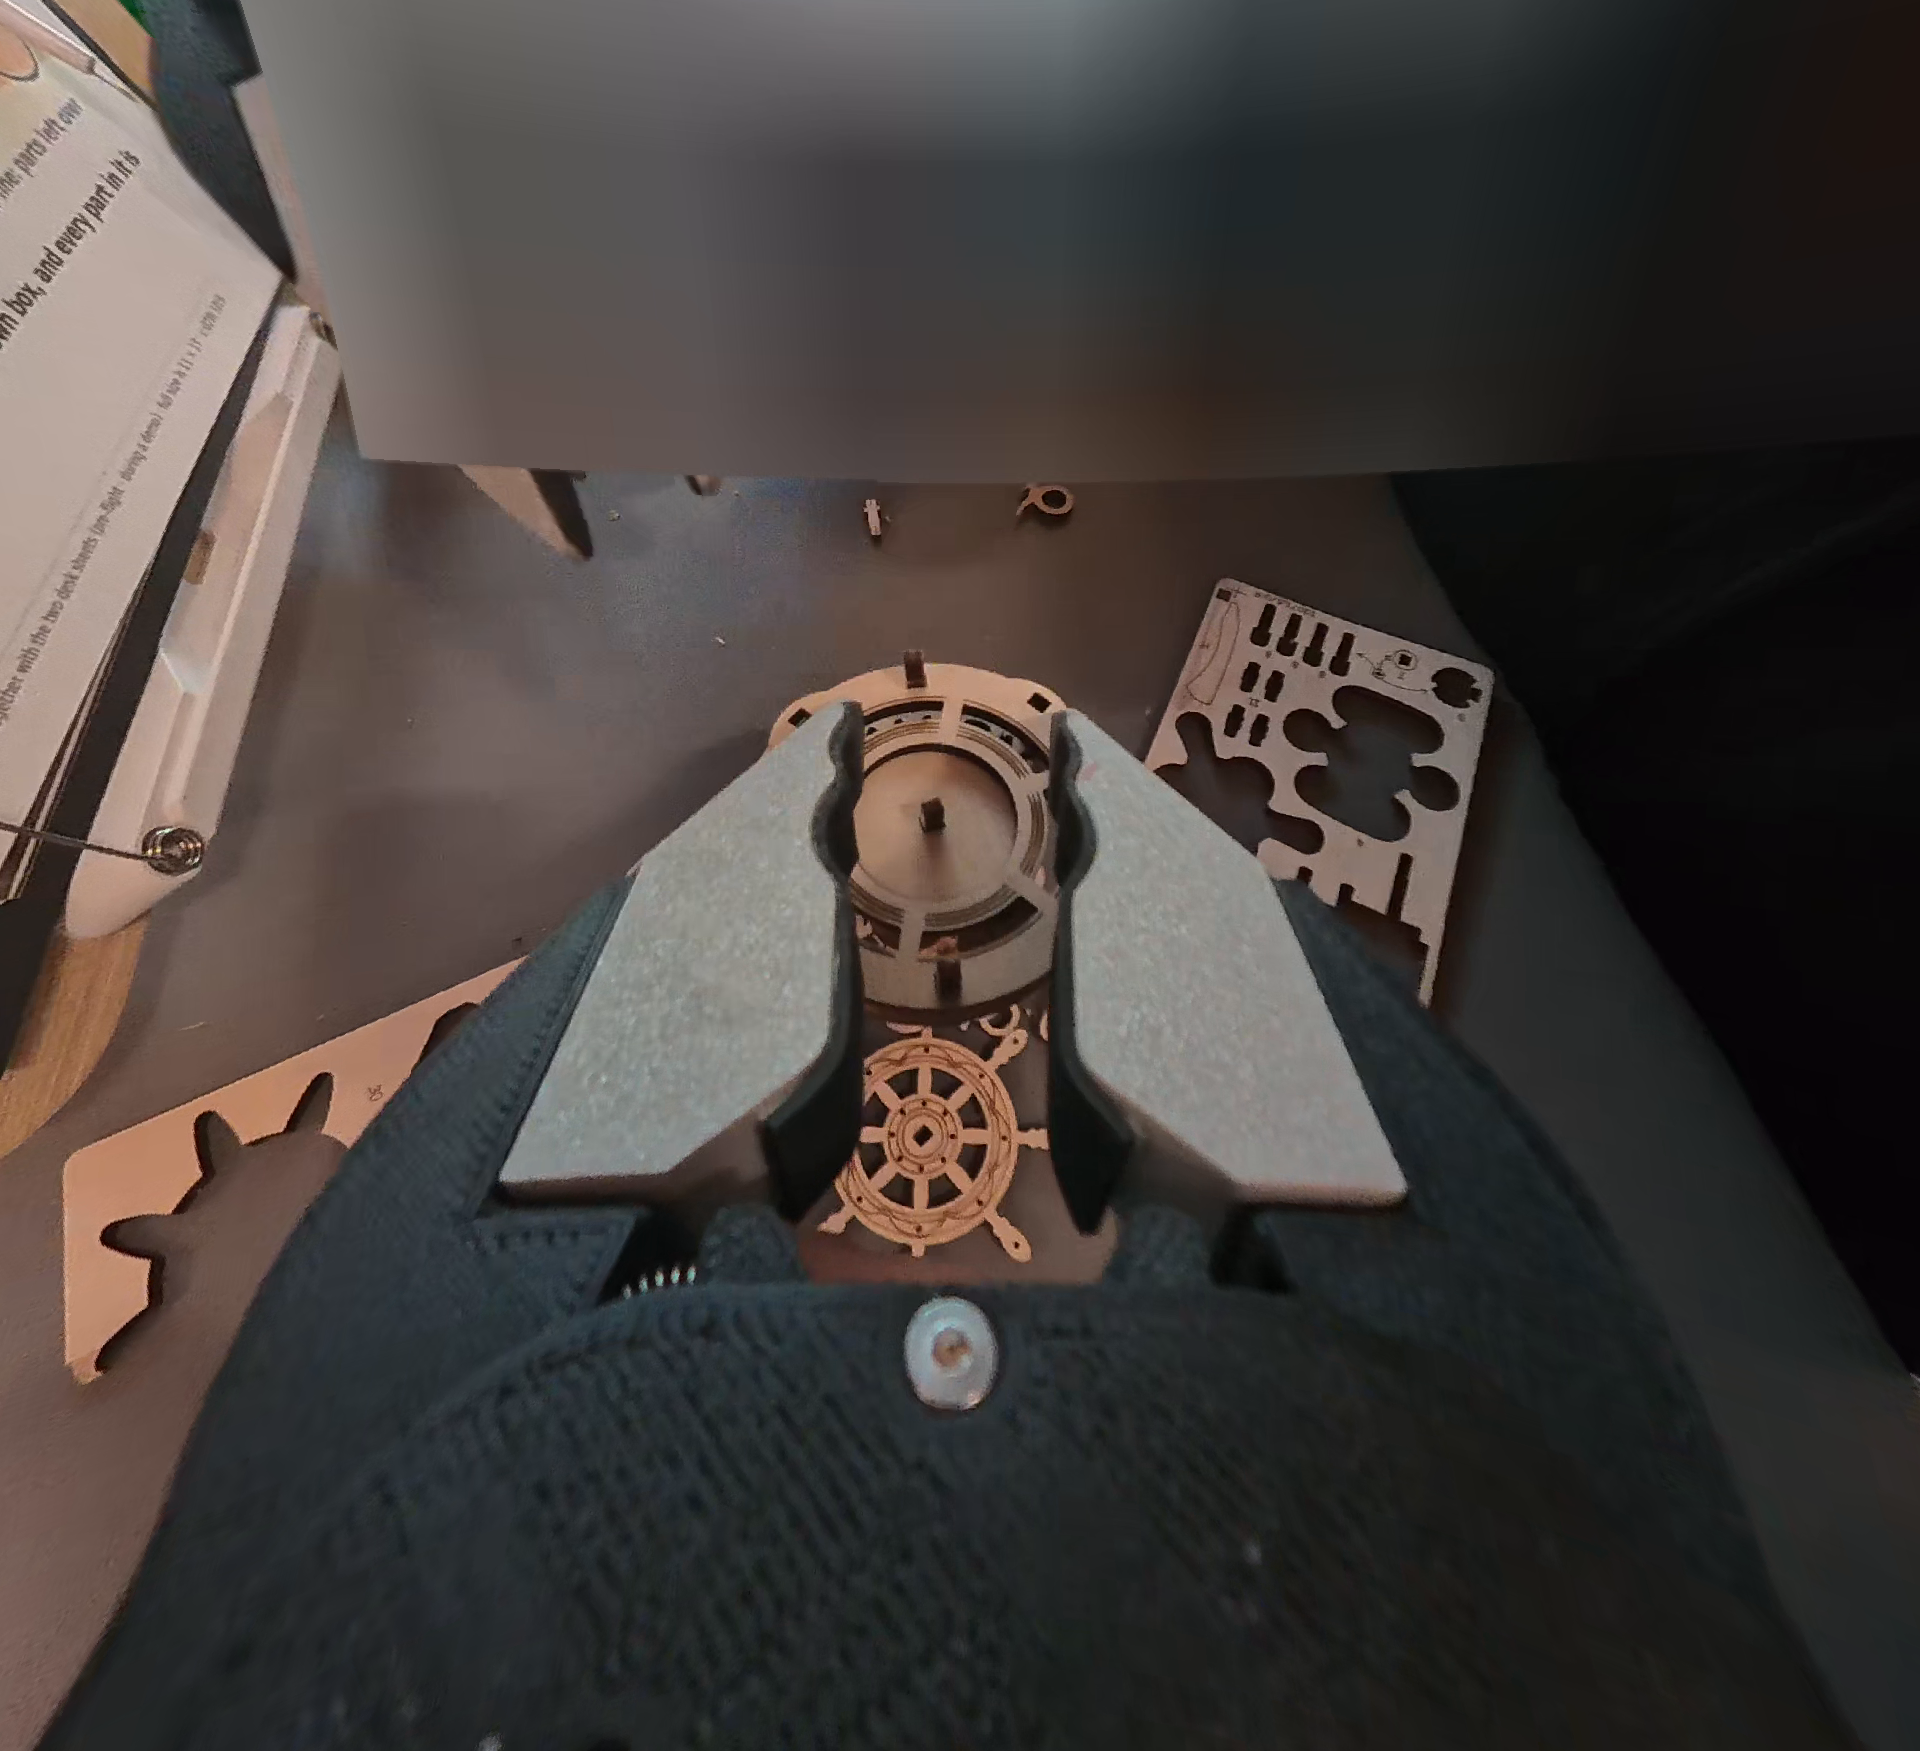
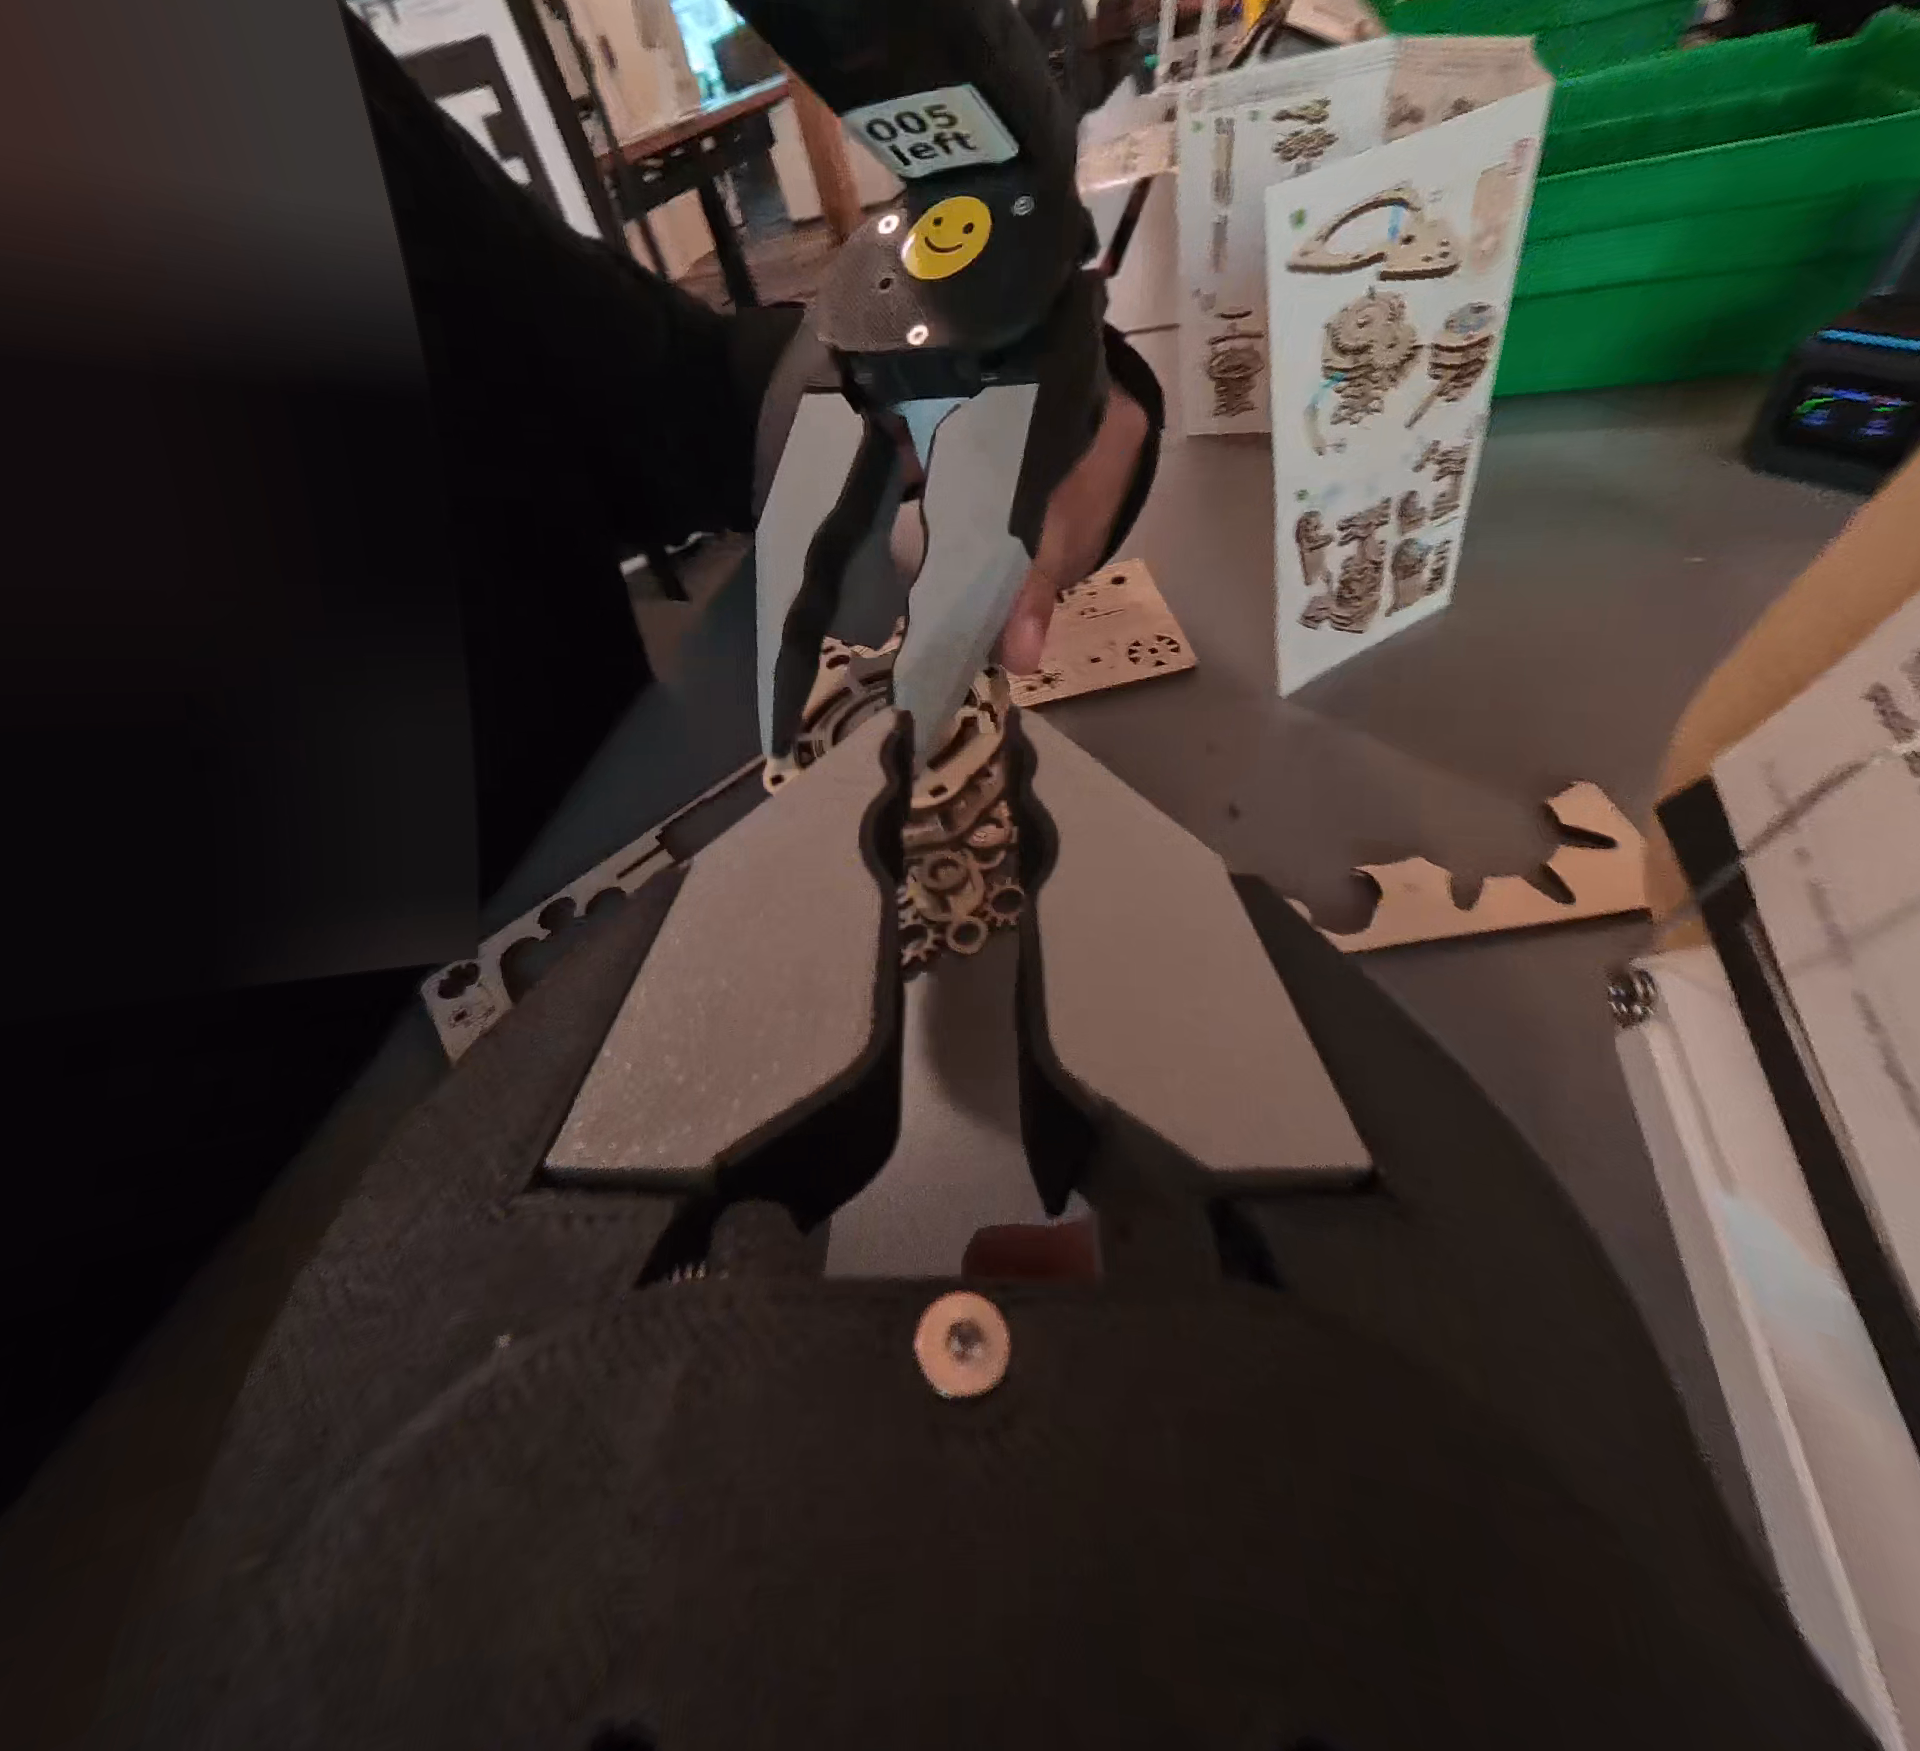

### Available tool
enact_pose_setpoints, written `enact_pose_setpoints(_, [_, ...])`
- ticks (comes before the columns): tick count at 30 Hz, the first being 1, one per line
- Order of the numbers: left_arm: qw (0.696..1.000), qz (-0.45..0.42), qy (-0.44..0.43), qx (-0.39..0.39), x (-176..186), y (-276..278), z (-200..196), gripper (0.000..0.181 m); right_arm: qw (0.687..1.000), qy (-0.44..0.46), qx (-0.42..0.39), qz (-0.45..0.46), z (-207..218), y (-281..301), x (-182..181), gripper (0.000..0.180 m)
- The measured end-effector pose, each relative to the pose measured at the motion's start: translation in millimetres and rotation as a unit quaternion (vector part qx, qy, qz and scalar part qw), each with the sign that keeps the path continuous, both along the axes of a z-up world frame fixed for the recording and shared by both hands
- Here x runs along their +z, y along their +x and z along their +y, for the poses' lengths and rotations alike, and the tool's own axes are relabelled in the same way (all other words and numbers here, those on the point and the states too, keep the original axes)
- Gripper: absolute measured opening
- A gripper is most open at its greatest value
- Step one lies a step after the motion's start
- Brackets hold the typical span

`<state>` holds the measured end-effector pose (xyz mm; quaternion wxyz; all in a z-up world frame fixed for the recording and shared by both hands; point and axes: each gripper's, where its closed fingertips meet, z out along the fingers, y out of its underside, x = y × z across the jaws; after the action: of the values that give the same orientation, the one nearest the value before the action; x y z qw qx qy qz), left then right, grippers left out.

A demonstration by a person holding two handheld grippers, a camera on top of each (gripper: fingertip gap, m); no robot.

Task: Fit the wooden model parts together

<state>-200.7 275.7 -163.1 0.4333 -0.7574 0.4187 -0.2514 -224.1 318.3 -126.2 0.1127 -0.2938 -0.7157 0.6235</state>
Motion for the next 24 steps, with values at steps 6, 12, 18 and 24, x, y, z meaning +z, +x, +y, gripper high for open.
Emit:
enact_pose_setpoints(6, [1.000,0.005,0.005,-0.012,-0.3,0.9,-0.8,0.034,0.994,0.099,0.044,0.013,-23.0,-8.4,-18.2,0.000])
enact_pose_setpoints(12, [1.000,0.008,0.004,-0.025,-0.9,1.8,-2.4,0.028,0.989,0.144,0.035,0.016,-14.3,-8.6,-21.4,0.000])
enact_pose_setpoints(18, [1.000,0.009,-0.003,-0.027,-1.2,2.2,-1.0,0.028,0.959,0.277,0.050,-0.015,-17.4,1.2,-66.2,0.000])
enact_pose_setpoints(24, [0.999,0.010,-0.014,-0.033,-1.5,2.6,0.5,0.028,0.978,0.206,0.019,0.016,-14.5,-4.1,-23.3,0.000])
